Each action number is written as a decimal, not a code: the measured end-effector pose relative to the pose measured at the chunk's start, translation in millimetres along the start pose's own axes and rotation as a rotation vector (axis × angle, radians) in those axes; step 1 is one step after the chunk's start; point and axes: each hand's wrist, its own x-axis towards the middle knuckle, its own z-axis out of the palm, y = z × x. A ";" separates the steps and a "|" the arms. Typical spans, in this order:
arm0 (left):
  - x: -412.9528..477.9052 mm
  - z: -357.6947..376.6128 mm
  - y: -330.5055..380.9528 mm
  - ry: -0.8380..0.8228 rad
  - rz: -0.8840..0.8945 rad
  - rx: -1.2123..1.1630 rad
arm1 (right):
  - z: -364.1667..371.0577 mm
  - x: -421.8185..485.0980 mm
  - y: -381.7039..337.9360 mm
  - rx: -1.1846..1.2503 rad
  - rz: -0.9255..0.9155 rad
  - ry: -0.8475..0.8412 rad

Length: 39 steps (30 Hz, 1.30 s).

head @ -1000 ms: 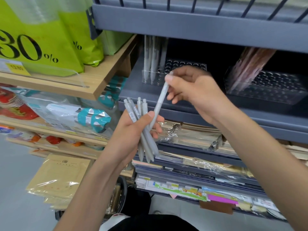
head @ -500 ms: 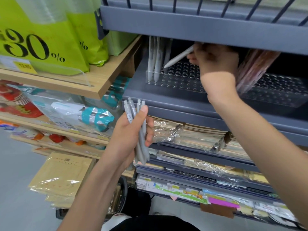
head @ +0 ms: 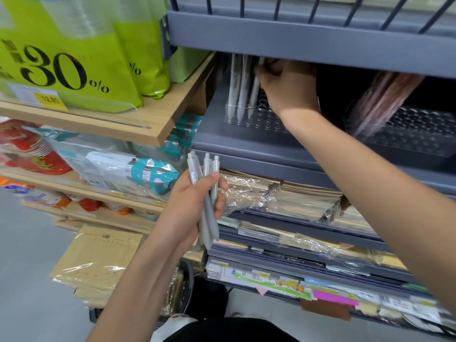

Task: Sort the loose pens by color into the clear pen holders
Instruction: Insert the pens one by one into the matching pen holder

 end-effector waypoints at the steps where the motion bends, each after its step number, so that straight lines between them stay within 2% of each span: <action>1: -0.7 -2.0 0.4 -0.014 0.011 0.017 | 1.1 -0.3 -0.1 0.003 0.001 0.002; 10: -2.8 -11.9 0.8 -0.054 0.049 -0.029 | 2.0 -3.6 0.8 0.048 0.043 0.024; 14: -3.1 -11.8 0.7 -0.074 0.057 -0.045 | -9.1 -20.4 -3.6 0.159 -0.008 0.104; 15: -2.9 -10.8 0.9 -0.074 0.057 -0.048 | -13.8 -27.6 -4.4 0.193 -0.024 0.038; 16: -2.7 -10.0 0.8 -0.072 0.060 -0.053 | -18.6 -35.6 -5.4 0.194 -0.031 -0.101; 19: -1.7 -5.5 -1.0 -0.067 0.081 -0.057 | -31.6 -59.5 -7.6 0.103 -0.093 -0.652; 20: -1.3 -3.5 -1.6 -0.076 0.086 -0.049 | -33.7 -64.8 -7.9 0.111 -0.127 -0.749; 22: -0.8 0.1 -3.6 -0.113 0.100 -0.025 | -35.0 -70.3 -7.3 0.149 -0.139 -0.820; 28: -0.7 12.1 -5.1 -0.190 0.113 -0.018 | -41.6 -72.6 2.5 0.209 -0.037 -0.831; 34: 0.9 20.6 -7.0 -0.198 0.091 -0.066 | -44.8 -76.1 10.9 0.331 0.062 -0.734; 39: -1.6 13.9 -10.7 -0.161 0.121 0.051 | -40.9 -69.4 17.5 0.497 0.182 -0.513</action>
